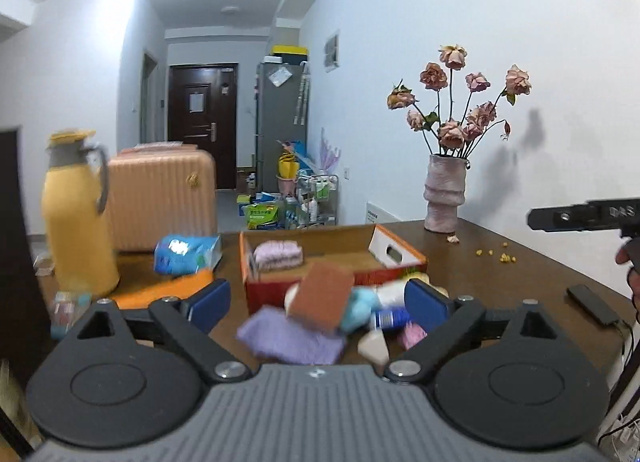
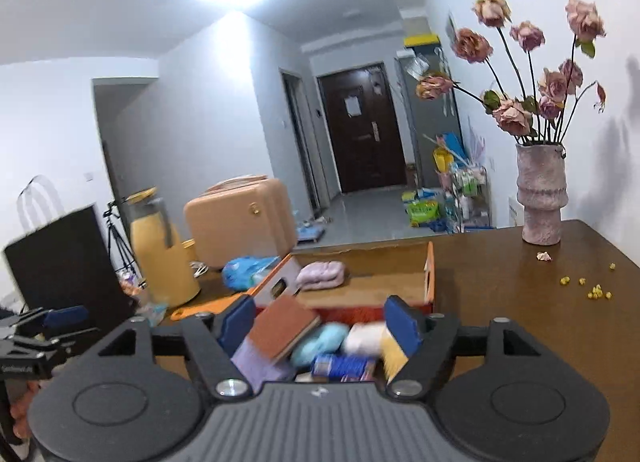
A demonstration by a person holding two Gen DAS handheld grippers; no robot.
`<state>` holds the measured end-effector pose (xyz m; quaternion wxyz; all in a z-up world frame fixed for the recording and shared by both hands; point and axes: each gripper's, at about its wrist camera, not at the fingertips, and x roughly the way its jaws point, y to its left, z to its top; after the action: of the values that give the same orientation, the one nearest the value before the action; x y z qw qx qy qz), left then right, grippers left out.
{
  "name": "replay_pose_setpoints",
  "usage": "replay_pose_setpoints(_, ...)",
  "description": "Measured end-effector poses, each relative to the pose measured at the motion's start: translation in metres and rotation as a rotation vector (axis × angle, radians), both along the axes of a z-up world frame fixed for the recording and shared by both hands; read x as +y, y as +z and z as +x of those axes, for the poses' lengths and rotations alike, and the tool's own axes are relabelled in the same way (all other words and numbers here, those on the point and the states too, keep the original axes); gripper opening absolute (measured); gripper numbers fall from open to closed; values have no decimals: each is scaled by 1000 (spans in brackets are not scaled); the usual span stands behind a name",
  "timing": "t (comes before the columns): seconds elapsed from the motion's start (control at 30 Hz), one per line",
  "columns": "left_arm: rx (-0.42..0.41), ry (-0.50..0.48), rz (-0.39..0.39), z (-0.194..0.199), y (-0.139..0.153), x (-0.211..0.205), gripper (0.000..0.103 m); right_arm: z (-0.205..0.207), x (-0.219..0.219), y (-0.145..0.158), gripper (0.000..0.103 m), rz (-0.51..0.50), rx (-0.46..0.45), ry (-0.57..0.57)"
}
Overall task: Organize soft objects
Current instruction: 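Grasp the iridescent plastic bundle with the left tool while the right tool approaches the white triangle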
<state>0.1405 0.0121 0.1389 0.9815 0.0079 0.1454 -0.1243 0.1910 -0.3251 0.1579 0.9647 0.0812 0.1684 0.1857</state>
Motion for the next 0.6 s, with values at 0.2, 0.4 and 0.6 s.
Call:
replay_pose_setpoints(0.2, 26, 41, -62, -68, -50, 16, 98, -87, 21, -50, 81, 23, -32, -30)
replay_pose_setpoints(0.4, 84, 55, -25, -78, -71, 20, 99, -119, 38, -81, 86, -11, -21, -65)
replay_pose_setpoints(0.6, 97, 64, -41, -73, -79, 20, 99, -106, 49, -91, 85, -14, 3, -35)
